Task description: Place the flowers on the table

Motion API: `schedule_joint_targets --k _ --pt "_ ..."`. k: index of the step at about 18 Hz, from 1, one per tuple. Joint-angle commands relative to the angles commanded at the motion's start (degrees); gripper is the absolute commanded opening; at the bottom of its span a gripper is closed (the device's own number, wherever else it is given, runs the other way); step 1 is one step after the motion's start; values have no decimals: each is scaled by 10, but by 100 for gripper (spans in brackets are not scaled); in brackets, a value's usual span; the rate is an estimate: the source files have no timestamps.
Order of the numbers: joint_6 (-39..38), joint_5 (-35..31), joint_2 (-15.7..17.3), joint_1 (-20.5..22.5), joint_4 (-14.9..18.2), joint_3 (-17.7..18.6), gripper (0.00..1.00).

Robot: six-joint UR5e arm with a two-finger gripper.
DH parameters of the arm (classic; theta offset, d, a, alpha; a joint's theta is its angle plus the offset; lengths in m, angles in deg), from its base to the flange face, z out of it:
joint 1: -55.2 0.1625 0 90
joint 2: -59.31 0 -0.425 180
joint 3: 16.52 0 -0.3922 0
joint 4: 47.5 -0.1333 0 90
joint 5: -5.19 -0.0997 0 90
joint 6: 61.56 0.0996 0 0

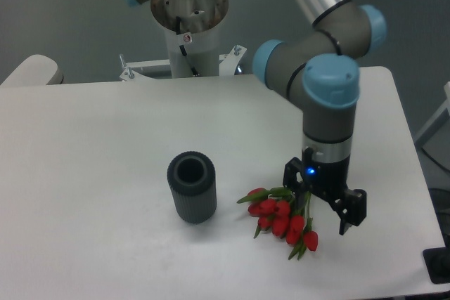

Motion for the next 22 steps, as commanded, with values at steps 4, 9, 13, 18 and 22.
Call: schedule_joint_targets --k 4,9,13,18,22 --pt "-1 62 10 31 27 -14 99" --pt "0 102 14 57 27 -17 99" --pt "9 135 14 80 29 -15 99" --pt "26 137 15 83 31 -12 99" --pt "26 136 17 83 30 -8 99"
